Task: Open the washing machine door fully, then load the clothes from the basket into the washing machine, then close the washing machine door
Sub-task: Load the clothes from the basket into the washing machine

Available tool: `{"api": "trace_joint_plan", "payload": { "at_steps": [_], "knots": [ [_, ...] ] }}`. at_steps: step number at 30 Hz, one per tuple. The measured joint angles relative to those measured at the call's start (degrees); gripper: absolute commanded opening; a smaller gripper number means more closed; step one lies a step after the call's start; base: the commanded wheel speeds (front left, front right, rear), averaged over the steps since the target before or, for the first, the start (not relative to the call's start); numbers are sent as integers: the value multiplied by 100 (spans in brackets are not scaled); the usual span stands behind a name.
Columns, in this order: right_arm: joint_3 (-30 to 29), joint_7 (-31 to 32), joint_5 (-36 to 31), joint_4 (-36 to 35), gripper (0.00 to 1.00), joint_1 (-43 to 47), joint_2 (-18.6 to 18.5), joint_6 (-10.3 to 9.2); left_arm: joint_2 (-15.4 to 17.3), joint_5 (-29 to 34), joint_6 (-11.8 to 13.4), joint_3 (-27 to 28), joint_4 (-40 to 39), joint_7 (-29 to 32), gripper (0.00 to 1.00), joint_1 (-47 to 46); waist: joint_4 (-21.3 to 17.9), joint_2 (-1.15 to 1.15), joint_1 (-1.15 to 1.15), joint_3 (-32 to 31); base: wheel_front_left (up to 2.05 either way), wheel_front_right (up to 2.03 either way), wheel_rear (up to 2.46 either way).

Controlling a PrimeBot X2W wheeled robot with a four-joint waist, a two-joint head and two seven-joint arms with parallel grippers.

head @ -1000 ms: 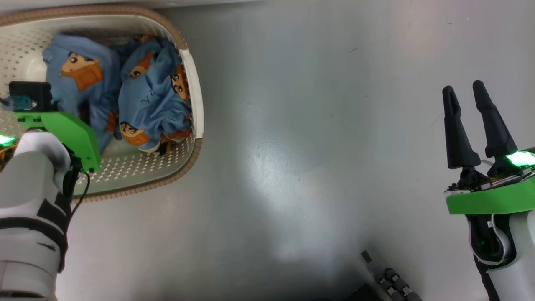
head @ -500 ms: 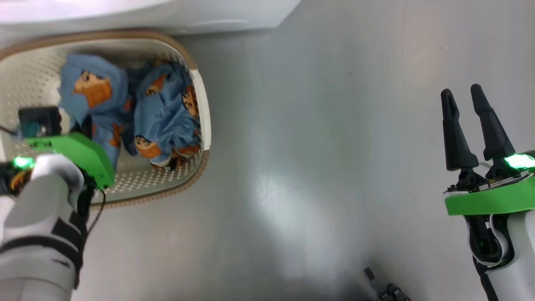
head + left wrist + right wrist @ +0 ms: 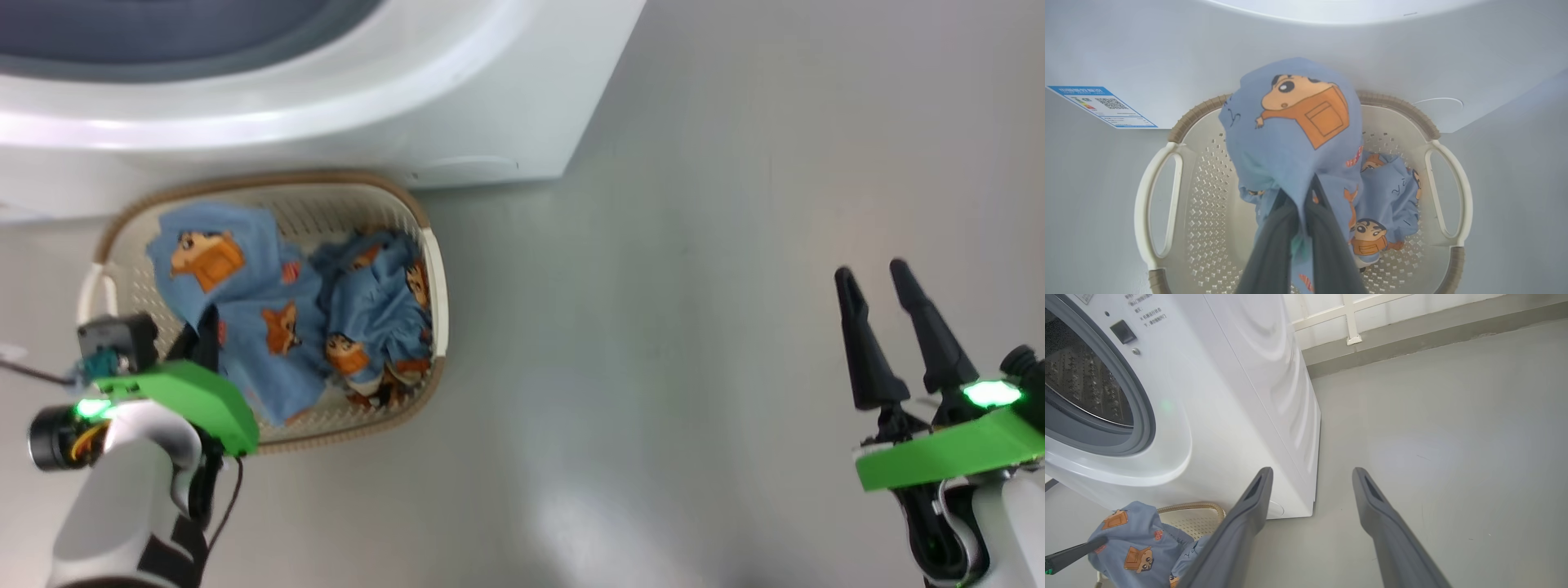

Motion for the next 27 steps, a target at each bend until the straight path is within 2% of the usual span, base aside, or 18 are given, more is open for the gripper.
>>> {"api": "trace_joint_plan", "payload": {
  "at_steps": [9, 16, 21, 27],
  "knots": [
    [34, 0, -16, 141, 100, 538, -79, 0, -77, 319, -88, 335, -1080, 0, 0, 1062, 93, 0, 0, -869, 0, 0, 0],
    [19, 0, -44, 189, 100, 958, -109, 0, -319, 578, -225, 556, -2071, 0, 0, 1795, 172, 0, 0, -1476, 0, 0, 0],
    [-15, 0, -102, 186, 100, 1107, -137, 0, -408, 788, -419, 603, -2794, 0, 0, 2256, 240, 0, 0, -1798, 0, 0, 0],
    [-179, 0, -102, 168, 100, 1435, -144, 0, -524, 881, -465, 719, -3456, -1, 0, 2742, 373, 0, 0, -2043, 0, 0, 0]
  ]
}}
